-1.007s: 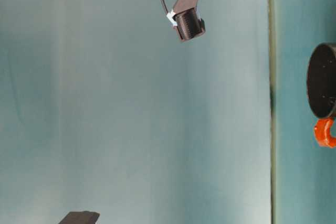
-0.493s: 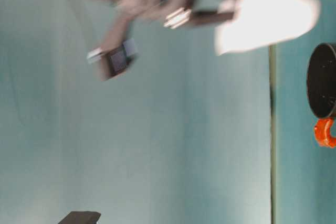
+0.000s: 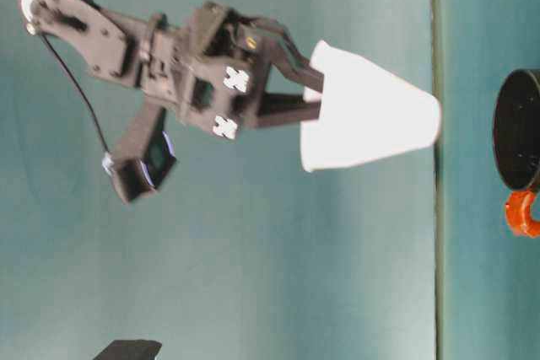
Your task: Put the paper cup into the moved red handle cup holder.
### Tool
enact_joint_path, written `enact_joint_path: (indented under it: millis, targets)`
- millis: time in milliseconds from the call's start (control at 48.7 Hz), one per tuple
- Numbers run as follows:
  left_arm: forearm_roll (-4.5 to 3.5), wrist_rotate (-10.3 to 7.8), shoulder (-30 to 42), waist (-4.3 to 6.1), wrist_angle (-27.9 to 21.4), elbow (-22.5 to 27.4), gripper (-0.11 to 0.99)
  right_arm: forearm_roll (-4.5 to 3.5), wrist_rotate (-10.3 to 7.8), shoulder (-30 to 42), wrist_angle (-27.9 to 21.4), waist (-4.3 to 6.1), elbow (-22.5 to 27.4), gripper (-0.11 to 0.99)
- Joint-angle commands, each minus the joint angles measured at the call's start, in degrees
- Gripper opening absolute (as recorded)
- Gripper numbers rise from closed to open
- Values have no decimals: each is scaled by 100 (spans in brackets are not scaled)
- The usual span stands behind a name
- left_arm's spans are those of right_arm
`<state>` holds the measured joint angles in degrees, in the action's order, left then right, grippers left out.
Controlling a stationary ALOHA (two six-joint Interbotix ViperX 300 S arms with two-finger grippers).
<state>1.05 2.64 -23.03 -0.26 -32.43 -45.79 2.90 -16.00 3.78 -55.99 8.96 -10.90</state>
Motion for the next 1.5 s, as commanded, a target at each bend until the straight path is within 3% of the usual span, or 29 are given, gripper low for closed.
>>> enact_joint_path:
  millis: [0,267,411,555,678,1048,1212,1418,1479]
  targets:
    - [18,18,-53,9,26,70,90,-18,70,97,53,-97,70,-11]
    - [18,18,-53,9,35,70,90,-18,62,571,501,-343,-26,-11]
    - [18,18,-53,9,35,70,90,-18,62,721,571,-404,-97,-11]
    - [18,18,-53,18,53,79,90,-26,70,738,615,-404,-158,-11]
    - [18,18,-53,18,62,97,89,-88,62,747,747,-404,-193,-11]
    - [18,0,-97,9,62,97,89,-62,62,747,791,-413,-220,-5]
    - [18,9,-132,9,123,97,89,-44,62,747,817,-457,-211,17]
    - [18,18,-272,9,229,53,89,-62,53,747,817,-527,-220,77]
    - [18,18,-308,9,229,53,89,-62,53,738,817,-536,-220,88]
